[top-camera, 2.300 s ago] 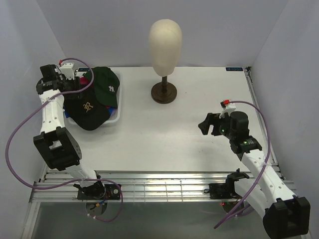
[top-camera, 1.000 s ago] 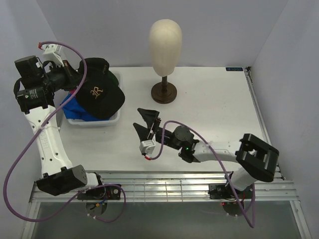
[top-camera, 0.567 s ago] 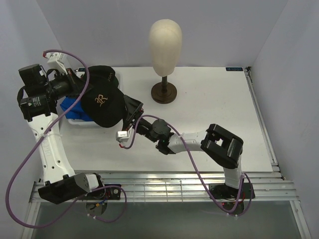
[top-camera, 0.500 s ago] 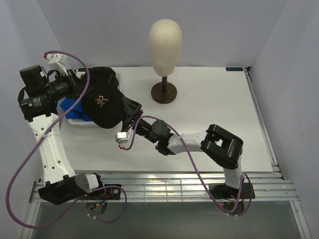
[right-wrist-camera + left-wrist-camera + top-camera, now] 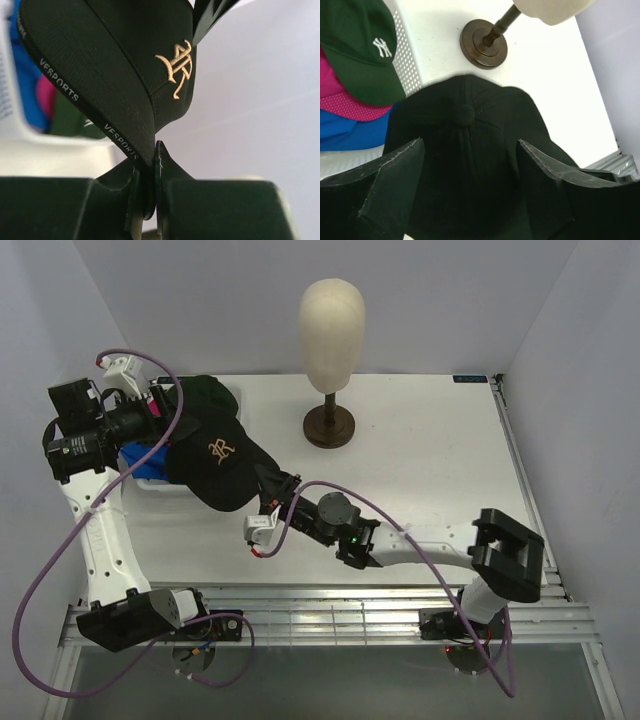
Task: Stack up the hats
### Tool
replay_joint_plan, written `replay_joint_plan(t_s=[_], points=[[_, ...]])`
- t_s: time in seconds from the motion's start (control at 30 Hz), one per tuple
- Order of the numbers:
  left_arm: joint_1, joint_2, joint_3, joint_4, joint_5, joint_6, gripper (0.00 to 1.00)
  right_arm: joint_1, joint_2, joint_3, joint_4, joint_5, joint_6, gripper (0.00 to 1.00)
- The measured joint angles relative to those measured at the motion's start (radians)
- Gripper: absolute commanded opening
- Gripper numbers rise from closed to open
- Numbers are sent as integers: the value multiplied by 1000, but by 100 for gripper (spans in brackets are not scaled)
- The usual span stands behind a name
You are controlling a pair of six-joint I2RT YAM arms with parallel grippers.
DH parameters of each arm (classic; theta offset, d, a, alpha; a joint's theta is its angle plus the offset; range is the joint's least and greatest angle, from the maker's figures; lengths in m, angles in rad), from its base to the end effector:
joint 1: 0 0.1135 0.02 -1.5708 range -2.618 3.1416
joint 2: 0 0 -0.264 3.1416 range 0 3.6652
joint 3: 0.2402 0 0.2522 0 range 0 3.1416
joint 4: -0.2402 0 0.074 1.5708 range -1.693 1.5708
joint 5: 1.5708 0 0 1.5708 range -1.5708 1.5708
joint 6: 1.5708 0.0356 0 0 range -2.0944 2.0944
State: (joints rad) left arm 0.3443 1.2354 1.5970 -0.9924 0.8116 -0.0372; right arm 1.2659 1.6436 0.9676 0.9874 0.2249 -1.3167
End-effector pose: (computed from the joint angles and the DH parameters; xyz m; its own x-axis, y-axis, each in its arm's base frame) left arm 0.2163 0.0501 0.4475 -0.5667 -0.2304 -0.7911 0.2982 0.8377 -0.4576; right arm 0.1190 0.3518 0.3036 0.8614 -0.4058 -0.3054 -0.1287 0.4073 -0.9042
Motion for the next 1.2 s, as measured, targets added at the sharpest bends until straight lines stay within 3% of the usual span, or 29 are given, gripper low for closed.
replay_joint_plan(t_s=[0.07,0.2,0.3,0.4,0.47,0.63,0.73,0.87,1.03,1.2], points=[[2,0,1,-2,-25,23,97,3,-106,17,-218,25,142,8],[3,0,7,-13,-47,58,98,-60,-265,147,-721,-24,482,8],[3,1,40,-29,-49,73,98,-202,-351,217,-1017,-115,717,8],[3,1,74,-27,-46,81,98,-365,-421,219,-1237,-173,899,8],[3,1,78,-25,-43,82,98,-458,-443,220,-1383,-119,999,8],[3,3,77,-29,-41,89,98,-527,-468,249,-1646,45,1118,8],[3,3,77,-29,-42,95,98,-533,-491,324,-1715,215,1120,8],[3,3,77,-28,-41,101,98,-617,-414,555,-1688,429,1025,8],[3,0,72,-25,-41,108,98,-716,-179,882,-1458,577,805,8],[3,-7,40,-23,-41,112,98,-718,60,1107,-1122,597,528,8]])
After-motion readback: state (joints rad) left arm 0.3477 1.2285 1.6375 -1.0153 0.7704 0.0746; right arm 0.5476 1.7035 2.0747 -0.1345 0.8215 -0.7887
